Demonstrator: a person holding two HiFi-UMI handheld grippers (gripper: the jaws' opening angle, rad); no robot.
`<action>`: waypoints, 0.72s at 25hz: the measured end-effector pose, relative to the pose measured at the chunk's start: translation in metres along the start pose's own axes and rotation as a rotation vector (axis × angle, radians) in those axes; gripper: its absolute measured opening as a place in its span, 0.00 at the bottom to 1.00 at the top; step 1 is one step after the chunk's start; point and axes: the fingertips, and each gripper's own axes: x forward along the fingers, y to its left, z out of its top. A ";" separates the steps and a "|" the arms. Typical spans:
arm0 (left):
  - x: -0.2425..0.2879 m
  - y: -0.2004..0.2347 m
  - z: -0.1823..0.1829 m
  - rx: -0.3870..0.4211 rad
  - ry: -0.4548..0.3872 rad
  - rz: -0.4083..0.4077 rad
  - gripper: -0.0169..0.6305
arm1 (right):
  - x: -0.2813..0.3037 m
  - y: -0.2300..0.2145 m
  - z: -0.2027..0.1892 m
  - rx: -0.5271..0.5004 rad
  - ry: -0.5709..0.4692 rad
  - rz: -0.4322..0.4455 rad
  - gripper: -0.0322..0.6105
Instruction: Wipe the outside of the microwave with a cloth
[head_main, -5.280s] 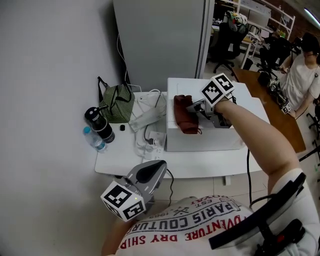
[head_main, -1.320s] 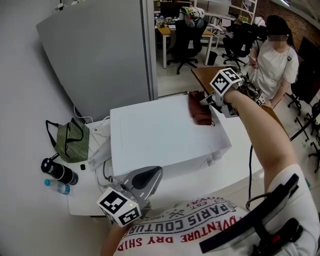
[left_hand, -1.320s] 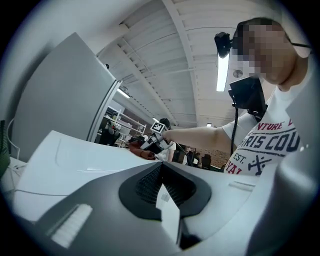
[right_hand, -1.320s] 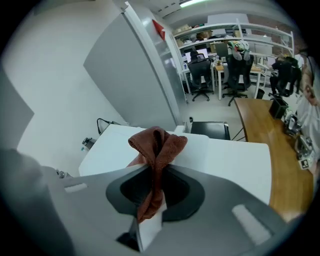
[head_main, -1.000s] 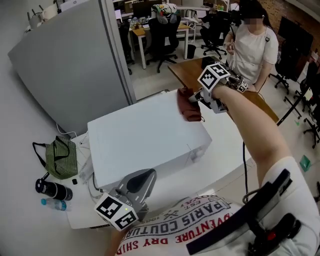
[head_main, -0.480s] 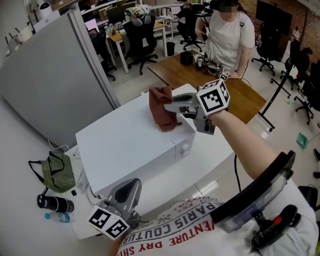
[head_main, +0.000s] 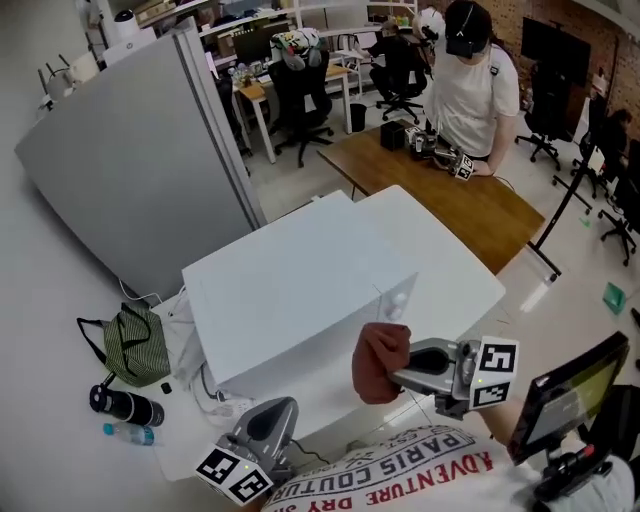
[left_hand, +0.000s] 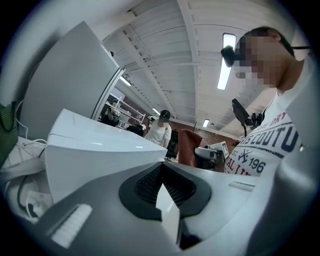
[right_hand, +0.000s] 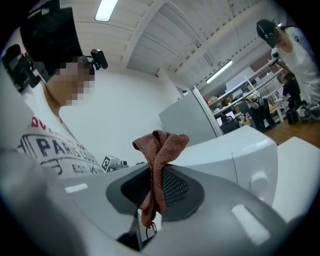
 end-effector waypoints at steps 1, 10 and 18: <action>-0.004 -0.003 -0.006 -0.005 0.004 0.013 0.04 | -0.004 0.002 -0.015 0.021 0.019 -0.008 0.11; 0.006 -0.077 -0.049 -0.028 0.012 0.083 0.04 | -0.063 0.028 -0.053 -0.025 0.042 0.017 0.11; 0.022 -0.166 -0.042 0.099 -0.010 0.083 0.04 | -0.132 0.055 -0.039 -0.100 -0.012 0.020 0.11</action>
